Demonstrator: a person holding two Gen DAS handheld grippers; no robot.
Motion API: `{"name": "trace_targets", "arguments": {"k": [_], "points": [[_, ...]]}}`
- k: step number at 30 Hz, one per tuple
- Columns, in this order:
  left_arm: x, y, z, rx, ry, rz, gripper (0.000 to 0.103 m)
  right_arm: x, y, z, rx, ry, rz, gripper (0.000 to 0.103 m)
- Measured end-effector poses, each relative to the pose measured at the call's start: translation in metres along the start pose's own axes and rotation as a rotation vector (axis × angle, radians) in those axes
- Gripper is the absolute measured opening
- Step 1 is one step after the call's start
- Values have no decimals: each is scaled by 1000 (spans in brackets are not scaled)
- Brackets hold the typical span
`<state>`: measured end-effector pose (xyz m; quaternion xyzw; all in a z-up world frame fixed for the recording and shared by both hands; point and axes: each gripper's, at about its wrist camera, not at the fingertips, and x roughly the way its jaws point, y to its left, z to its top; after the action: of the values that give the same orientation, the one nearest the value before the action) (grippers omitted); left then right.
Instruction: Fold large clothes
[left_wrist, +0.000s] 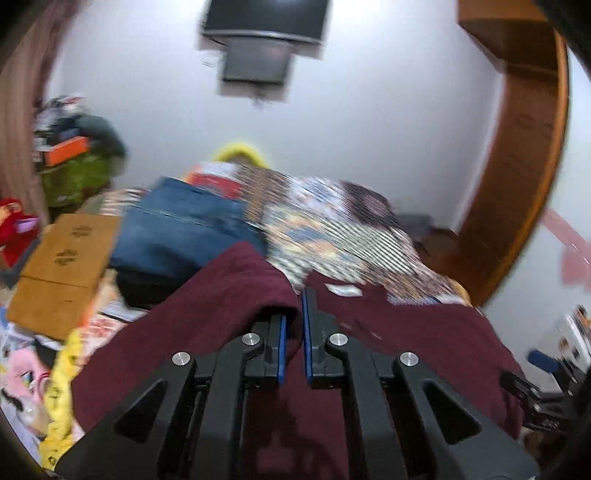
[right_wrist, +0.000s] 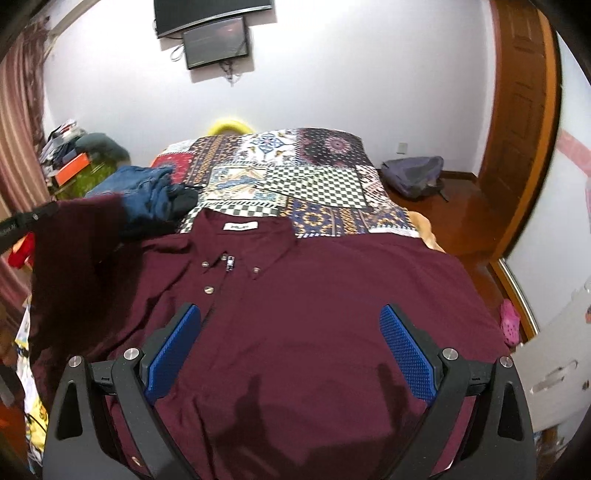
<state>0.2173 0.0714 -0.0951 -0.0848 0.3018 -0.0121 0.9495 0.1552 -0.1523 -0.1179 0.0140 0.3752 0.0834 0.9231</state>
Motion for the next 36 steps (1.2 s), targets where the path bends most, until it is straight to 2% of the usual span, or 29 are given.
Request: {"name": "trace_targets", "arguments": {"k": [6,11,14,19,21,23,24,25,27,30,33,36], "points": [[39,-49,-34,109,175,-83,6,0,-4,-3,-2,10,-15,97],[72,-61,-72,150,359,-145,6,0,1,-5,-32,14,-21,97],[76,-60,-87,164,414,-166,6,0,7,-6,-63,17,-24,97],[67,-55,-98,184,452,-181,17,3,15,-5,-96,25,-19,97],[53,-50,-95,173,440,-188,19,3,20,-5,-110,27,-18,97],[39,-46,-89,178,408,-184,26,3,28,-3,-130,24,-11,97],[31,-42,-85,180,387,-180,33,3,31,-3,-136,23,-9,97],[21,-37,-80,176,355,-176,43,3,36,-2,-146,21,-4,97],[0,-23,-70,163,278,-134,56,3,45,0,-165,18,4,97],[-19,0,-57,135,205,-76,59,5,64,6,-203,10,27,97],[-38,38,-48,82,139,15,62,7,85,10,-242,-3,52,97],[-44,71,-46,39,105,101,63,7,106,14,-282,-15,86,97]]}}
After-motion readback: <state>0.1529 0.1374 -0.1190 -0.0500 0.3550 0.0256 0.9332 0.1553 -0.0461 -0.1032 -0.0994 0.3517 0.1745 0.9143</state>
